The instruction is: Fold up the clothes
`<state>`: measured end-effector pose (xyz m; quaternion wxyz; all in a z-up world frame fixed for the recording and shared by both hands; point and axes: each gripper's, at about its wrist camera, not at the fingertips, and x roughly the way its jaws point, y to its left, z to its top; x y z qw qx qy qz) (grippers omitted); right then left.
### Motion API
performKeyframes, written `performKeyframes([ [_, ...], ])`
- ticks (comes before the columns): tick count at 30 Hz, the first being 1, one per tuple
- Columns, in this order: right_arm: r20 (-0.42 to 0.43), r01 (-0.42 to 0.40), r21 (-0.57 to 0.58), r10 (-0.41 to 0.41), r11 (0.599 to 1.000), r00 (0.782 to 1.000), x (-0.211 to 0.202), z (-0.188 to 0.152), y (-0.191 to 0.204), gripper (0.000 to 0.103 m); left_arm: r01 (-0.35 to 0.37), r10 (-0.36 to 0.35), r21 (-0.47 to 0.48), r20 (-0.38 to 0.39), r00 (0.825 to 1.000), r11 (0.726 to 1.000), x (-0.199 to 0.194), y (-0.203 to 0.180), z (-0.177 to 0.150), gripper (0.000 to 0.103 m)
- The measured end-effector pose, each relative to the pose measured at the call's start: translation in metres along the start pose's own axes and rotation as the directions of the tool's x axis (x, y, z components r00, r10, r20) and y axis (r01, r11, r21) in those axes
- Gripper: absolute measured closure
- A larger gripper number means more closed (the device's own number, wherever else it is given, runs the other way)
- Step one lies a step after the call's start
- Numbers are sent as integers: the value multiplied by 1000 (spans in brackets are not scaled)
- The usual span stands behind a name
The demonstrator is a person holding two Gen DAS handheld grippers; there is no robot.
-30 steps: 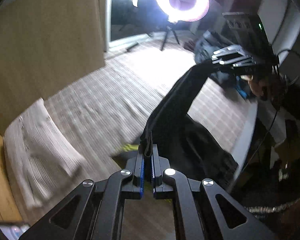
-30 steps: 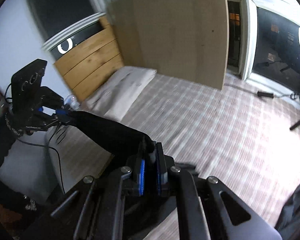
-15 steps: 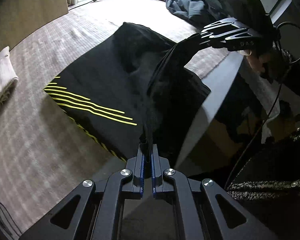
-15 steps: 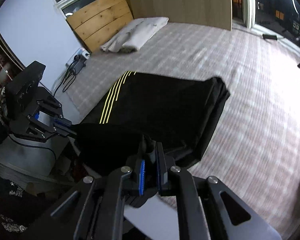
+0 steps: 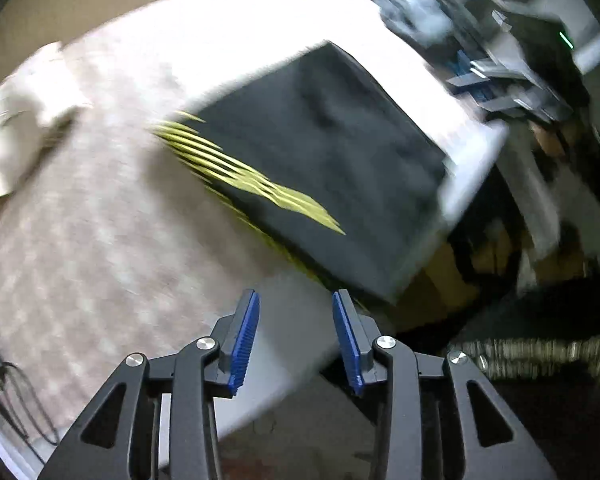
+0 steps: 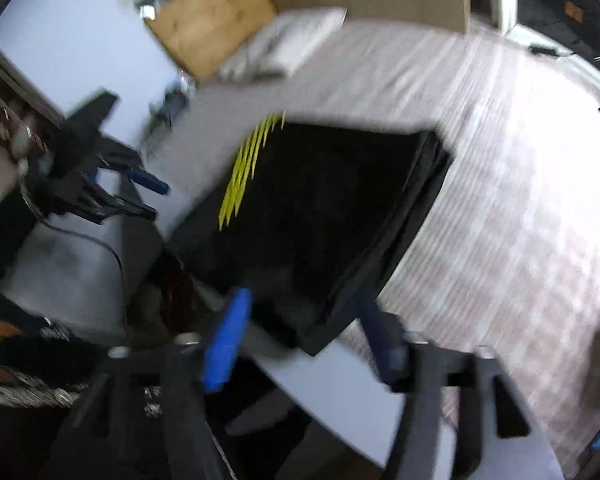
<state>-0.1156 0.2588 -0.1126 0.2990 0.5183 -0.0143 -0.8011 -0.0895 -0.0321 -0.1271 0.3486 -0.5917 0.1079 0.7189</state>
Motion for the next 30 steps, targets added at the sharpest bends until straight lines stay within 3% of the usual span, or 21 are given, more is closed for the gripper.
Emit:
performKeyframes([
  [2, 80, 34, 63, -38, 997, 996, 1, 21, -18, 37, -20, 23, -51, 57, 998, 999, -3, 23, 26, 59],
  [5, 129, 92, 130, -109, 987, 986, 28, 51, -49, 37, -72, 79, -82, 98, 992, 994, 17, 53, 69, 57],
  [7, 111, 132, 162, -151, 978, 982, 55, 67, -68, 37, -98, 106, -97, 80, 991, 990, 35, 68, 83, 58],
  [10, 79, 117, 196, -134, 974, 988, 84, 78, -85, 37, -90, 100, -118, 75, 992, 989, 51, 82, 97, 58],
  [17, 45, 203, 144, -211, 969, 976, 105, 89, -90, 37, -116, 119, -54, 60, 991, 992, 70, 66, 99, 57],
  [21, 3, 224, 117, -226, 968, 974, 116, 83, -93, 37, -124, 128, -62, 61, 990, 990, 73, 65, 98, 57],
  [30, 39, 208, 96, -213, 973, 976, 116, 71, -91, 36, -203, 213, -107, 87, 973, 973, 68, 73, 95, 56],
])
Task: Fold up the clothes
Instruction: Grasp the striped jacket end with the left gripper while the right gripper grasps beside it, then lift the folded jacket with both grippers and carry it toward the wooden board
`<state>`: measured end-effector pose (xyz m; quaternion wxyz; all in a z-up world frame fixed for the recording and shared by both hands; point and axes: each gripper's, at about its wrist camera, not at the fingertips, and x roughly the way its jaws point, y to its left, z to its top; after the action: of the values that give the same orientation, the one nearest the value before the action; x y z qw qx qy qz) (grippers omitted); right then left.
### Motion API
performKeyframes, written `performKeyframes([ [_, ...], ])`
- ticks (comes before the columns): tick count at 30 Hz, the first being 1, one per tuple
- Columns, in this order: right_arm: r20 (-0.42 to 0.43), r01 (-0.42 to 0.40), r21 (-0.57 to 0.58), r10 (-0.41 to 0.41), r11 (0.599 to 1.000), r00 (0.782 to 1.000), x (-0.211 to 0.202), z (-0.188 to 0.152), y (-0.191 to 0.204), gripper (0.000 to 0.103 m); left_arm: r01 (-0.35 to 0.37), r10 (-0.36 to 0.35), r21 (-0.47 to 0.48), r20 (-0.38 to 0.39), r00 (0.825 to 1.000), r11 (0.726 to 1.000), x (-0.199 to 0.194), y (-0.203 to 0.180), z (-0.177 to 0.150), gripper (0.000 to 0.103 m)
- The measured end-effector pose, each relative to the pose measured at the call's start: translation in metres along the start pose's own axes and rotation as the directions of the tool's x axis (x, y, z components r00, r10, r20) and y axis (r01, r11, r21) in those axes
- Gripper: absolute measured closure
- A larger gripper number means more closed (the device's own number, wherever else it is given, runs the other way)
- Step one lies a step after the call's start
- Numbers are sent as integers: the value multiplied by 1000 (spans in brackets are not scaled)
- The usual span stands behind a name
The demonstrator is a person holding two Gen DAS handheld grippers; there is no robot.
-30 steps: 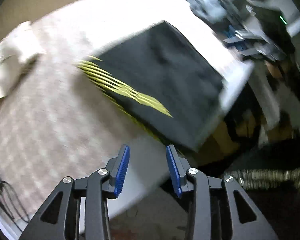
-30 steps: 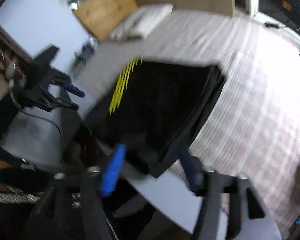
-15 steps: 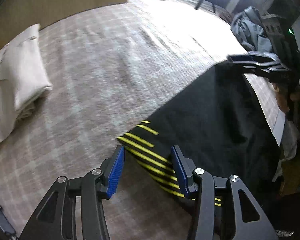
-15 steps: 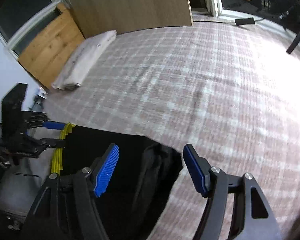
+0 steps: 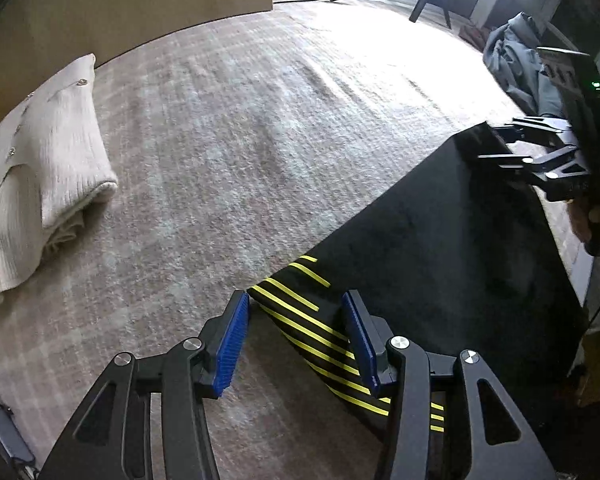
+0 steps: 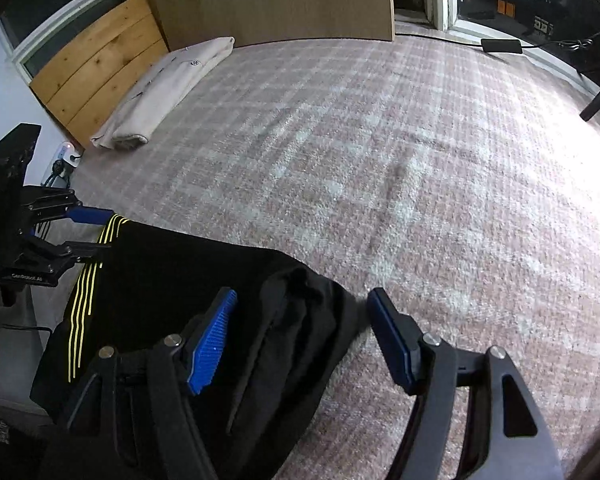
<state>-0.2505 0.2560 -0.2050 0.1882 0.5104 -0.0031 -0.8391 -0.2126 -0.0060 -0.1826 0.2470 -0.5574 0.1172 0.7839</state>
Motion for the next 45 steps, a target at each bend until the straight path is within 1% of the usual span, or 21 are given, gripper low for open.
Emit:
performKeyframes([
  [4, 0, -2, -15, 2, 1000, 1000, 1, 2, 2, 36, -26, 26, 21, 16, 1000, 999, -3, -2, 0, 56],
  [6, 5, -5, -20, 5, 1000, 1000, 0, 2, 1, 36, -25, 25, 22, 20, 999, 999, -2, -1, 0, 53],
  [12, 25, 9, -63, -8, 998, 1000, 2, -1, 6, 37, -11, 11, 16, 20, 1000, 1000, -4, 0, -3, 54],
  [13, 26, 7, -71, -5, 997, 1000, 3, -1, 7, 41, -9, 9, 13, 17, 1000, 1000, -4, 0, -4, 54],
  [14, 27, 3, -76, 0, 997, 1000, 3, -2, 8, 47, -9, 9, 13, 17, 1000, 1000, -5, 0, -5, 54],
  [16, 24, -12, -76, 14, 997, 1000, 4, -1, 9, 55, 1, -1, 16, 19, 1000, 1000, -7, 0, -6, 62],
  [17, 22, -20, -75, 22, 997, 1000, 4, -1, 10, 61, 11, -12, 17, 21, 1000, 1000, -8, 0, -7, 69],
  [19, 20, -35, -66, 37, 997, 999, 5, 0, 10, 67, 34, -34, 19, 24, 999, 999, -10, 0, -10, 77],
  [20, 21, -46, -57, 47, 997, 999, 5, 0, 9, 70, 41, -42, 14, 24, 999, 999, -11, 1, -11, 81],
  [21, 23, -62, -42, 63, 997, 998, 5, -1, 8, 72, 58, -58, -4, 25, 998, 998, -12, 3, -12, 88],
  [22, 25, -79, -26, 80, 997, 996, 4, -1, 6, 77, 76, -76, -22, 27, 997, 997, -13, 5, -13, 92],
  [23, 29, -96, -9, 97, 995, 995, 3, -2, 5, 82, 84, -83, -33, 33, 996, 996, -14, 7, -14, 94],
  [26, 39, -138, 37, 136, 990, 990, -2, -4, 3, 87, 96, -93, -55, 58, 994, 994, -20, 8, -17, 96],
  [29, 59, -157, 61, 153, 986, 986, -18, -5, 7, 88, 129, -120, -84, 101, 988, 988, -32, 6, -13, 97],
  [30, 69, -167, 67, 163, 984, 984, -25, -6, 9, 88, 134, -122, -96, 122, 985, 986, -45, 12, -16, 97],
  [33, 126, -203, 53, 196, 978, 973, -57, -6, 22, 88, 142, -121, -115, 174, 977, 983, -82, 20, -23, 97],
  [37, 224, -244, -11, 241, 970, 944, -108, -3, 53, 88, 122, -87, -116, 264, 960, 986, -125, 5, -34, 97],
  [38, 245, -254, -33, 254, 967, 936, -119, 0, 62, 88, 105, -67, -117, 287, 956, 988, -139, 3, -40, 97],
  [41, 303, -261, -99, 279, 960, 911, -146, 13, 92, 88, 57, -17, -111, 331, 944, 992, -178, 10, -38, 97],
  [43, 340, -249, -137, 282, 959, 897, -156, 27, 112, 88, 20, 19, -107, 360, 933, 994, -201, 20, -41, 97],
  [45, 357, -262, -150, 299, 953, 885, -156, 44, 130, 88, -13, 56, -115, 379, 924, 993, -214, 38, -40, 97],
])
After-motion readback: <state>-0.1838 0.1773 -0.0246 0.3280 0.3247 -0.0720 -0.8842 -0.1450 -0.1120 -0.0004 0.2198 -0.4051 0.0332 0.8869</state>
